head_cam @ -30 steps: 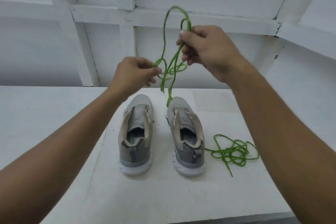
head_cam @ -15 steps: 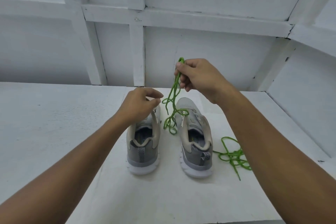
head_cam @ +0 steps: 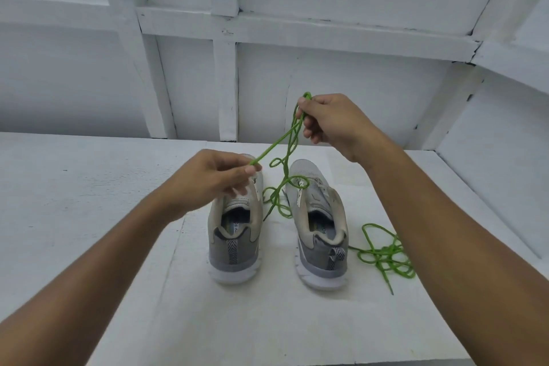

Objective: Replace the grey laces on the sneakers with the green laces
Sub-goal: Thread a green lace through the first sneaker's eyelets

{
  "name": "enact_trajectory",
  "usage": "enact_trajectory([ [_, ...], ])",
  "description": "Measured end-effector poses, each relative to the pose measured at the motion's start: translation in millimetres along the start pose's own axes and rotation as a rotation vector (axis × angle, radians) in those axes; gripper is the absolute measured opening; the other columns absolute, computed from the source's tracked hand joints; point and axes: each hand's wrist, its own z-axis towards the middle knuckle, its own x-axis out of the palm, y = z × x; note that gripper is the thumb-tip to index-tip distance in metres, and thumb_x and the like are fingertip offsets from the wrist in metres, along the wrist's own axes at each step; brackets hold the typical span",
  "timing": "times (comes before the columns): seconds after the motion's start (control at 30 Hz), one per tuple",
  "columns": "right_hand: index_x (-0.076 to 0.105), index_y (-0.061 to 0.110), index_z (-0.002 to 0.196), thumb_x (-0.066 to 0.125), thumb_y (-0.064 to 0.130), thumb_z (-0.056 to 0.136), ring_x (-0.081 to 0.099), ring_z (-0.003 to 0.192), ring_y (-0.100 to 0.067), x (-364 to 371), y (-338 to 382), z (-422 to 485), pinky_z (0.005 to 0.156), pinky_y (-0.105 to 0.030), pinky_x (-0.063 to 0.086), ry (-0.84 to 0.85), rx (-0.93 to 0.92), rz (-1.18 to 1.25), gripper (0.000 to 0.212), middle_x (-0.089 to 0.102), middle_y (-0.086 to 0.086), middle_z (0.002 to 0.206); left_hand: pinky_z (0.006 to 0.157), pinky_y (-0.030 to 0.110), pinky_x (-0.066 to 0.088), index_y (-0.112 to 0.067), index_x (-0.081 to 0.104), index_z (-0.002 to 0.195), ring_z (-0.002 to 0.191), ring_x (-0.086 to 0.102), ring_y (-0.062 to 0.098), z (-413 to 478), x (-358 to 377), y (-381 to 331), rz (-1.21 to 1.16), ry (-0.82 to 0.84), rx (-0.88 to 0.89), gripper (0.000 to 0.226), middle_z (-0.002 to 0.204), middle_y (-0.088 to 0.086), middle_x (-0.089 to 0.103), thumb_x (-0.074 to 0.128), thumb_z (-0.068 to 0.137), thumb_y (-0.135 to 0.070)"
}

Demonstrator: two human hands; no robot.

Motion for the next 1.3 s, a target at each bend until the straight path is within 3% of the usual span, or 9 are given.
enact_trajectory([
  [0.13, 0.063, 0.007, 0.080, 0.053, 0.025, 0.100, 0.054, 0.053, -0.013, 5.4, -8.1, 2.8, 0.049, -0.023, 0.043, 0.037, 0.030, 0.017, 0.029, 0.055, 0.000, 0.061, 0.053, 0.023, 0.042, -0.020, 0.074, 0.103, 0.062, 0.055, 0.012, -7.7, -27.1, 0.2, 0.059, -0.036, -0.018, 0.019, 0.083, 0.000, 0.072, 0.057, 0.095, -0.013],
  [0.27, 0.066, 0.006, 0.083, 0.053, 0.027, 0.100, 0.055, 0.053, -0.011, 17.6, -15.2, 0.7, 0.049, -0.021, 0.043, 0.132, 0.061, -0.085, 0.030, 0.058, 0.001, 0.063, 0.047, 0.021, 0.038, -0.018, 0.067, 0.105, 0.053, 0.055, 0.013, -3.5, -39.0, -10.0, 0.092, -0.131, -0.020, 0.014, 0.088, 0.003, 0.075, 0.061, 0.093, -0.020],
  [0.47, 0.073, 0.002, 0.094, 0.058, 0.043, 0.095, 0.054, 0.062, -0.018, 22.6, -21.5, -19.7, 0.053, -0.024, 0.041, 0.408, 0.303, -0.726, 0.044, 0.075, -0.006, 0.083, 0.048, 0.025, 0.037, -0.012, 0.065, 0.089, 0.052, 0.059, 0.015, 6.3, -32.8, -21.9, 0.101, -0.218, 0.000, 0.017, 0.084, 0.000, 0.076, 0.068, 0.086, -0.029],
  [0.67, 0.070, 0.013, 0.096, 0.063, 0.034, 0.092, 0.061, 0.078, -0.016, -5.1, -29.6, -29.7, 0.067, -0.028, 0.047, 0.163, 0.146, -0.840, 0.023, 0.069, 0.002, 0.090, 0.049, 0.021, 0.042, -0.016, 0.073, 0.088, 0.052, 0.059, 0.007, 14.2, -19.1, -21.1, 0.120, -0.244, 0.021, 0.008, 0.082, -0.001, 0.075, 0.068, 0.089, -0.022],
  [0.77, 0.063, 0.010, 0.120, 0.065, 0.036, 0.089, 0.060, 0.108, -0.024, -15.3, -53.9, -28.8, 0.090, -0.033, 0.049, 0.032, 0.186, -0.929, 0.041, 0.064, -0.006, 0.120, 0.050, 0.020, 0.044, -0.013, 0.072, 0.094, 0.056, 0.063, 0.008, 17.2, -12.9, -20.2, 0.133, -0.212, 0.022, 0.009, 0.086, -0.002, 0.075, 0.064, 0.092, -0.017],
  [0.87, 0.040, 0.013, 0.146, 0.066, 0.042, 0.088, 0.047, 0.130, -0.026, -16.4, -79.1, -39.4, 0.099, -0.035, 0.041, 0.084, 0.347, -0.719, 0.071, 0.045, -0.008, 0.147, 0.052, 0.025, 0.045, -0.016, 0.071, 0.095, 0.061, 0.066, 0.012, 17.6, -9.0, -17.1, 0.138, -0.191, 0.020, 0.009, 0.086, -0.005, 0.075, 0.063, 0.093, -0.019],
  [0.93, 0.032, 0.015, 0.150, 0.065, 0.040, 0.089, 0.046, 0.130, -0.025, -11.4, -96.4, -49.2, 0.095, -0.034, 0.041, 0.062, 0.397, -0.511, 0.074, 0.042, -0.006, 0.148, 0.052, 0.023, 0.046, -0.017, 0.071, 0.095, 0.063, 0.067, 0.014, 17.7, -6.8, -14.6, 0.131, -0.195, 0.020, 0.009, 0.086, -0.005, 0.076, 0.063, 0.093, -0.020],
  [1.1, 0.061, 0.027, 0.121, 0.053, 0.027, 0.092, 0.065, 0.102, -0.020, 3.3, -133.8, -63.6, 0.097, -0.045, 0.051, -0.066, 0.350, -0.168, 0.029, 0.068, 0.003, 0.113, 0.051, 0.021, 0.047, -0.018, 0.072, 0.096, 0.062, 0.067, 0.012, 15.7, -3.3, -11.4, 0.137, -0.178, 0.010, 0.010, 0.086, -0.005, 0.076, 0.063, 0.092, -0.022],
  [1.3, 0.067, 0.024, 0.108, 0.039, 0.014, 0.098, 0.067, 0.093, -0.022, 3.9, -138.5, -63.3, 0.089, -0.043, 0.055, -0.188, 0.314, -0.142, 0.031, 0.071, -0.002, 0.100, 0.054, 0.025, 0.046, -0.017, 0.072, 0.096, 0.062, 0.065, 0.012, 12.8, -2.0, -11.3, 0.141, -0.161, 0.000, 0.011, 0.086, -0.005, 0.075, 0.063, 0.093, -0.021],
])
